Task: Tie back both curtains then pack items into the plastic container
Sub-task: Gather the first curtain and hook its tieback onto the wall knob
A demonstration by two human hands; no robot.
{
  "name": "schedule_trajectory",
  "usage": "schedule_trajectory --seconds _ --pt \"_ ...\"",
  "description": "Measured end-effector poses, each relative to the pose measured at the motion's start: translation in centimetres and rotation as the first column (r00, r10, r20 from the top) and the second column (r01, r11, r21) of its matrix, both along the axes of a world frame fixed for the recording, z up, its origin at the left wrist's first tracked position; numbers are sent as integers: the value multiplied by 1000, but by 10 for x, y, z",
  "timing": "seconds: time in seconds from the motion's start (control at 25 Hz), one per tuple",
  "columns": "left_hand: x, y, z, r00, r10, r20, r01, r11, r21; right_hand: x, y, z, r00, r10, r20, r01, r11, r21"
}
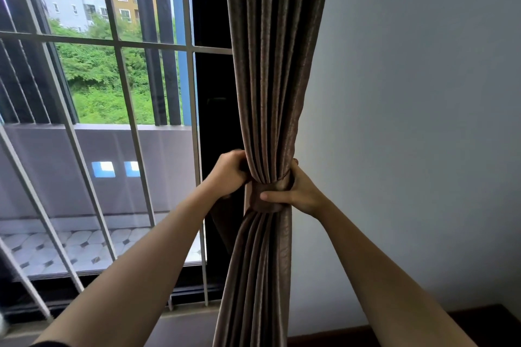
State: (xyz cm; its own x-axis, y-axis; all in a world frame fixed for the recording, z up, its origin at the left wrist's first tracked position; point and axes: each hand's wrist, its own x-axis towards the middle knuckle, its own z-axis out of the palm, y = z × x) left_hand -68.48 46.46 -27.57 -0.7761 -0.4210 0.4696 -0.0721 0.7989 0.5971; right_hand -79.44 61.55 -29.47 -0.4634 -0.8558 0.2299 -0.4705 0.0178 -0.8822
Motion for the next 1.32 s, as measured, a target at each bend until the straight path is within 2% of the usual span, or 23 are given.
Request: schedule_trajectory --seconds 0.12,0.28,0.4,0.48,0.56,0.72,0.76,0.88,0.92,1.0,1.16,1.24,1.32 --pt "-7 3 -12 997 -24 78 25 1000 -9 -10 4 -11 1000 -6 -6 6 999 40" --pt "-5 -12 -2 999 33 38 -34 999 2 -16 6 -3 989 -54 -139 60 997 42" --pt "-2 -7 3 997 -8 79 1 996 91 -12 1 -10 995 -12 -101 14 1000 23" --pt "-5 -5 -4 993 32 111 -44 994 102 -9 -5 -23 996 -61 -65 61 998 -1" --pt "-7 -8 -13 985 73 155 -84 994 67 -10 -6 -28 995 -83 -49 83 996 13" --pt "-3 -19 -1 985 40 166 -33 999 -40 -20 -2 -16 994 -55 -97 61 996 63" --pt "-1 -22 5 983 16 181 -13 1000 -16 -20 -1 -14 993 -44 -106 51 997 58" --pt "8 -26 6 938 -203 282 132 959 252 -14 1 -28 996 -76 -52 76 997 6" --pt "11 -24 0 923 -238 303 152 947 283 -11 1 -32 995 -91 -31 91 996 -10" --pt "14 -21 -10 927 -191 323 134 973 190 -12 -1 -29 994 -103 -46 103 995 -17" --pt "11 -21 -7 970 -55 235 84 990 -114 -16 -1 -19 987 -104 -123 108 994 24" --pt "12 -22 -7 960 18 279 32 985 -172 -11 -1 -25 988 -114 -108 117 993 19" --pt "14 -27 -7 959 110 263 -62 981 -185 -7 -1 -26 985 -117 -124 119 993 8"
